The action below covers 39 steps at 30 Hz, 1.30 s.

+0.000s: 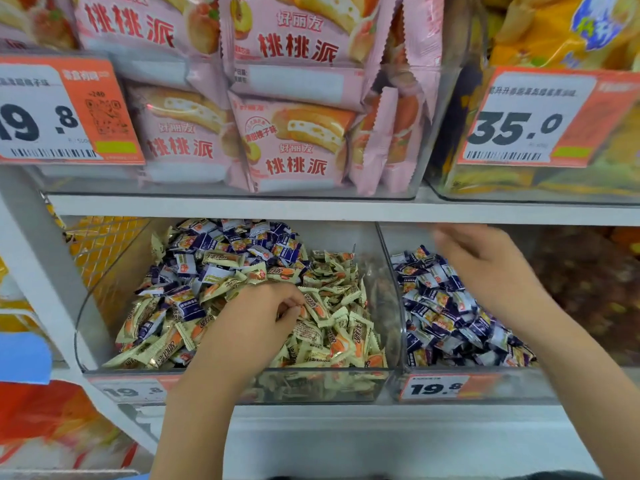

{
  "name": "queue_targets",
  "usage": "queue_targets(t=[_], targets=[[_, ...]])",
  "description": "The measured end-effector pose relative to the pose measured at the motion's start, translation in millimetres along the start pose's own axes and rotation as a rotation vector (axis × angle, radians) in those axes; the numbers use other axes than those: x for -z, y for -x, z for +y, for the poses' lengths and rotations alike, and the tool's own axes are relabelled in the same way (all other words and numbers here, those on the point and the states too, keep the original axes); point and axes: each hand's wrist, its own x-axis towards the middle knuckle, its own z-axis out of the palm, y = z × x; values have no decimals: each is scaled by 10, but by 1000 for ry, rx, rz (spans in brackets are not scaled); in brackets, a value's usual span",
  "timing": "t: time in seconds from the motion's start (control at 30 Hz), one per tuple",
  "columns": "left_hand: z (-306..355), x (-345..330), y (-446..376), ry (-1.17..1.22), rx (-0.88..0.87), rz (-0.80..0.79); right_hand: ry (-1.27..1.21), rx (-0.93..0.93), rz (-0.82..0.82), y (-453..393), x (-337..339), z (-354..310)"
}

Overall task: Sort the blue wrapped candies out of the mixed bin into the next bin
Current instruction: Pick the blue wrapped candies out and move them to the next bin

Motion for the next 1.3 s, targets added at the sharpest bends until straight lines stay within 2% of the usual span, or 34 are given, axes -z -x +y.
queue_targets(t=[0.03, 0.1, 0.17, 0.27, 0.4, 0.5, 0.63, 0.77, 0.93, 1.13, 1.2, 1.3], targets=[[10, -5, -6, 4, 6, 8, 6, 35, -75, -82, -111, -136], [20, -27, -24, -4, 9, 17, 13, 80, -353, -271, -455, -303], [24, -43, -40, -14, 4, 14, 137, 109, -550, -507, -881, -325], [-8, -38, -65, -6, 12, 9, 281, 86, -626, -839, -1331, -290], [-72, -23, -83, -2, 12, -7, 229, -30, -852, -1124, -1567, -238], [-127, -19, -75, 24, 6, 5, 266, 17, -964, -1169, -1631, -163], [-207, 3, -98, -81, -11, 95, 236, 168, -887, -1115, -1694, -171], [-149, -36, -135, -341, 40, 31, 119, 179, -798, -1107, -1646, -194], [-205, -70, -151, -421, 94, -13, 20, -5, -826, -1140, -1513, -184], [-160, -70, -171, -383, 132, -32, -393, -246, -767, -917, -1086, -270], [-141, -74, -162, -369, 144, -28, -486, -288, -623, -770, -892, -242], [-102, -93, -132, -316, 175, -14, -581, -297, -312, -456, -486, -46]])
